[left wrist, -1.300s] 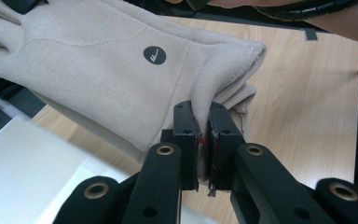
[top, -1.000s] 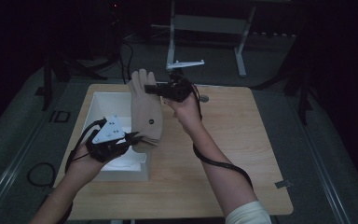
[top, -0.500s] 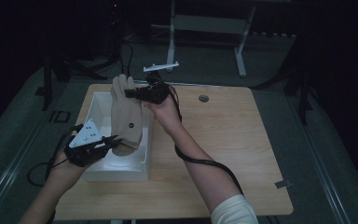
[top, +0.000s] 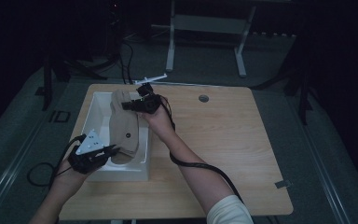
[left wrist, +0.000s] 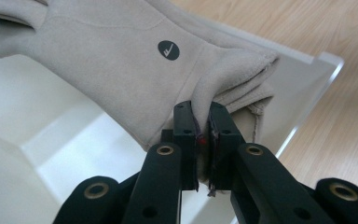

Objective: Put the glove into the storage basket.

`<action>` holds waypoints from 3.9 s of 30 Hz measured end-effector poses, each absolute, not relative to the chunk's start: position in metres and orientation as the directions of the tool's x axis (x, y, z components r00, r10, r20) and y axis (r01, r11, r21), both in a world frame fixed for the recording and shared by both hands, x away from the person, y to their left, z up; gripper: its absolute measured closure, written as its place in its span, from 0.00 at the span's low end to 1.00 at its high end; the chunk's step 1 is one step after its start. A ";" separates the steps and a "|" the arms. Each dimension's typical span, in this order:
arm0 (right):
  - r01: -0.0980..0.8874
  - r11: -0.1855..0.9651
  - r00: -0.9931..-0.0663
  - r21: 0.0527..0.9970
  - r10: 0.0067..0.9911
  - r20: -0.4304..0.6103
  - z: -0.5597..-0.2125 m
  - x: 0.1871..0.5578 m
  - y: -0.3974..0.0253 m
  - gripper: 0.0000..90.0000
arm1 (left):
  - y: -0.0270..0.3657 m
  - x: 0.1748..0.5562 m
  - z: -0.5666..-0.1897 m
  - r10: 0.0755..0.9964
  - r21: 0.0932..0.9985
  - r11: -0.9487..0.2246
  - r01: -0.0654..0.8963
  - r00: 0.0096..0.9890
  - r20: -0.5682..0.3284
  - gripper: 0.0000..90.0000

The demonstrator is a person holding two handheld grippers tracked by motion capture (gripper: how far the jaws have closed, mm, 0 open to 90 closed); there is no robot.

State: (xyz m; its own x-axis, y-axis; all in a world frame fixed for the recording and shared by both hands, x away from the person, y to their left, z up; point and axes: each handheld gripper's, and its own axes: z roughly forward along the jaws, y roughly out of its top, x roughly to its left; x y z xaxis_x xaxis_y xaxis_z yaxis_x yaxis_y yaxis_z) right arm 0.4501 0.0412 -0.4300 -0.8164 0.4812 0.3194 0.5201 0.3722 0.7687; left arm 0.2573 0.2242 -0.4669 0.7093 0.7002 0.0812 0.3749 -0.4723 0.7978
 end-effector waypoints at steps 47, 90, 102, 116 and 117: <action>0.472 0.436 -0.852 0.766 0.451 0.268 -0.433 0.451 0.016 0.27 | 0.211 0.269 -0.491 0.769 0.836 -0.269 0.478 0.629 -0.112 0.17; 0.397 0.397 -0.869 0.828 0.452 0.201 -0.453 0.397 -0.152 0.19 | 0.085 0.249 -0.446 0.547 0.926 -0.254 0.280 0.831 -0.101 0.16; 0.408 0.410 -0.863 0.816 0.465 0.198 -0.486 0.388 -0.184 0.19 | 0.045 0.253 -0.478 0.488 0.909 -0.289 0.301 0.863 -0.131 0.16; 0.418 0.443 -0.866 0.793 0.458 0.200 -0.527 0.376 -0.209 0.19 | 0.026 0.254 -0.520 0.456 0.874 -0.356 0.331 0.878 -0.146 0.17; 0.418 0.443 -0.866 0.793 0.460 0.199 -0.530 0.376 -0.210 0.19 | 0.026 0.255 -0.523 0.454 0.872 -0.357 0.335 0.878 -0.152 0.17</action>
State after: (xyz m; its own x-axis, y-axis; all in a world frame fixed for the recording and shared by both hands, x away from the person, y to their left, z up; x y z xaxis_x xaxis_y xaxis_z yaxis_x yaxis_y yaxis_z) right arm 0.3758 -0.2100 -0.5298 -0.8655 0.4597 0.1990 0.4176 0.4429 0.7934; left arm 0.2548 0.0256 -0.5227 0.8778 0.4545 -0.1515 0.3355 -0.3573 0.8717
